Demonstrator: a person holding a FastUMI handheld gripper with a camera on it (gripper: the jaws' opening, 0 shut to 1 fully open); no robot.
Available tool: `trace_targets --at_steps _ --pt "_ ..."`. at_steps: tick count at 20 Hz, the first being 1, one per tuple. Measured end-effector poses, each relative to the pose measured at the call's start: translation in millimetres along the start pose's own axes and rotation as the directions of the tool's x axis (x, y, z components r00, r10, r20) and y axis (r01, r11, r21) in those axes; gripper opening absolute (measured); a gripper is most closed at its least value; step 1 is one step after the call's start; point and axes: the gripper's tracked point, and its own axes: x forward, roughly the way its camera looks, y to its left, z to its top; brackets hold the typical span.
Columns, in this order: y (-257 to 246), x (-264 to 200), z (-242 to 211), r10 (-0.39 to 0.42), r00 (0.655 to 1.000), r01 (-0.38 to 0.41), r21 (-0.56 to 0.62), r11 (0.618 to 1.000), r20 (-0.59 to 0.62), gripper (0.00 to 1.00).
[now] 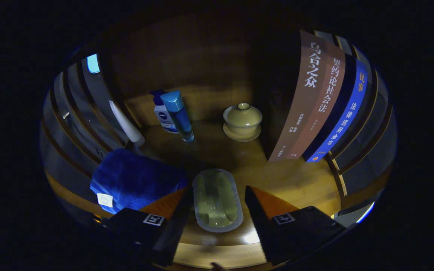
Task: Pull open the drawer, take out the items inside it, and place them on the countertop above the cabinet.
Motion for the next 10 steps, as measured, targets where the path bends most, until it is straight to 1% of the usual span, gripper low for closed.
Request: trace_targets --at_steps 1,4,6,8,10 --pt "-0.2 -2.7 -1.1 0.002 1.000 -0.002 0.000 1.000 0.005 1.00" --pt "1.6 -15.3 -5.5 0.013 0.999 -0.013 0.014 1.000 0.036 1.00" --pt "3.6 -30.1 -12.1 0.025 0.997 -0.027 0.023 0.999 0.079 1.00" --pt "7.4 -50.4 -20.9 0.041 0.988 -0.044 0.021 0.999 0.146 1.00" --pt "8.8 -77.7 -31.1 0.044 0.970 -0.050 0.018 0.999 0.237 1.00"
